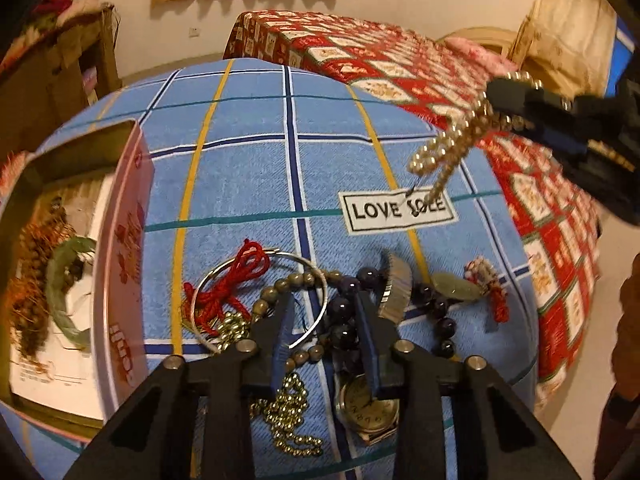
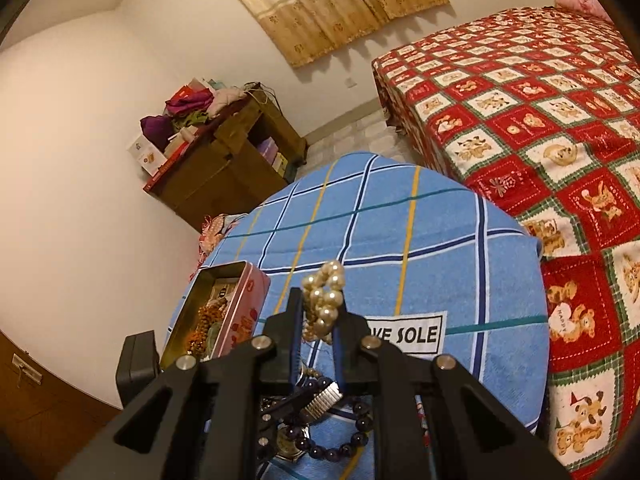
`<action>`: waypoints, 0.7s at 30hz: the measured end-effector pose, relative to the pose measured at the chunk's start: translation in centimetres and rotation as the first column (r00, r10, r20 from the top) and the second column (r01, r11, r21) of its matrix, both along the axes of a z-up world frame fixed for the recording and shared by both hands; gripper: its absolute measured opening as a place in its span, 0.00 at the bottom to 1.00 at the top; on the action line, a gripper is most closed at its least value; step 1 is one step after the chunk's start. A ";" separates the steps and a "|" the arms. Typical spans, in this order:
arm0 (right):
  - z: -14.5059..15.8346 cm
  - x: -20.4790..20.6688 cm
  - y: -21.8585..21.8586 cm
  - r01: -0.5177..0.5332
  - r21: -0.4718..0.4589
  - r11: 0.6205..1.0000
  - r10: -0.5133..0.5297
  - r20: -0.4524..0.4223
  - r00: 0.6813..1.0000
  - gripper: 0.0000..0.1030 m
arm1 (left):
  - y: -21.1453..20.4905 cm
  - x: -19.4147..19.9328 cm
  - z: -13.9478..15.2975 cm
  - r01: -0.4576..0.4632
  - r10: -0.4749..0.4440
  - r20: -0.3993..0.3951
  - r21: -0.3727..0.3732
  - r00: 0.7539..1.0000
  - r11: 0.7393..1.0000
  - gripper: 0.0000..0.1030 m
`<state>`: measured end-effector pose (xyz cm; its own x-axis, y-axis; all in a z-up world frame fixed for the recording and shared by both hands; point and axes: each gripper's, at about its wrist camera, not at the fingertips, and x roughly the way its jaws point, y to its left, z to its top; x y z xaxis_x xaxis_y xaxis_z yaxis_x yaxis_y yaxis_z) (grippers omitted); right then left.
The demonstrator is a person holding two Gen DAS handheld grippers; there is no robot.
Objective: Organize jewelry
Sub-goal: 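Grasp the silver bangle with the left gripper while the right gripper holds the pearls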
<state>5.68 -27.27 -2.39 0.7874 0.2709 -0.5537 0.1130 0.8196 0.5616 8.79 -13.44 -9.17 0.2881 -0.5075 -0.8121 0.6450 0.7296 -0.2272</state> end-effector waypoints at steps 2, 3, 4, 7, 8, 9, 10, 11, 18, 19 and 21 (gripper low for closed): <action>0.0 0.0 0.0 0.005 0.004 1.000 -0.005 -0.003 1.000 0.15 | 0.1 0.0 0.1 0.004 -0.004 -0.010 -0.016 1.000 1.000 0.17; 0.0 -0.1 -0.1 0.007 0.008 1.000 -0.007 -0.002 1.000 0.15 | 0.1 -0.1 0.2 0.010 -0.010 -0.005 -0.016 1.000 1.000 0.17; 0.0 -0.1 -0.1 0.008 0.008 1.000 -0.008 -0.001 1.000 0.15 | 0.2 -0.2 0.4 0.009 -0.009 -0.007 -0.026 1.000 1.000 0.16; 0.4 -0.4 0.1 0.008 0.000 1.000 -0.008 0.006 1.000 0.15 | 1.2 -0.2 1.6 -0.001 0.000 -0.018 -0.087 1.000 0.996 0.16; 0.5 -0.5 0.1 0.008 -0.002 1.000 -0.008 0.008 1.000 0.15 | 1.6 -0.4 2.2 0.000 -0.002 -0.017 -0.111 1.000 0.994 0.16; 0.6 -0.6 0.2 0.006 -0.004 1.000 -0.006 0.011 1.000 0.15 | 1.9 -0.6 2.8 0.002 -0.004 -0.014 -0.126 1.000 0.992 0.16; 0.7 -0.6 0.3 0.005 -0.007 1.000 -0.005 0.013 1.000 0.15 | 2.2 -0.8 3.3 0.004 -0.006 -0.011 -0.140 1.000 0.990 0.17; 0.9 -0.7 0.4 0.005 -0.009 1.000 -0.005 0.016 1.000 0.15 | 2.5 -0.9 3.6 0.006 -0.007 -0.010 -0.156 1.000 0.988 0.17; 1.4 -1.0 1.1 0.006 -0.023 1.000 -0.005 0.020 1.000 0.15 | 3.3 -1.9 5.1 0.022 -0.020 0.014 -0.191 1.000 0.981 0.18; 1.5 -1.1 1.2 0.005 -0.026 1.000 -0.005 0.021 1.000 0.15 | 3.6 -2.1 5.3 0.028 -0.025 0.021 -0.204 0.999 0.979 0.18; 1.8 -1.3 1.4 0.005 -0.030 1.000 -0.004 0.024 1.000 0.15 | 3.8 -2.3 5.7 0.042 -0.040 0.016 -0.248 0.999 0.968 0.18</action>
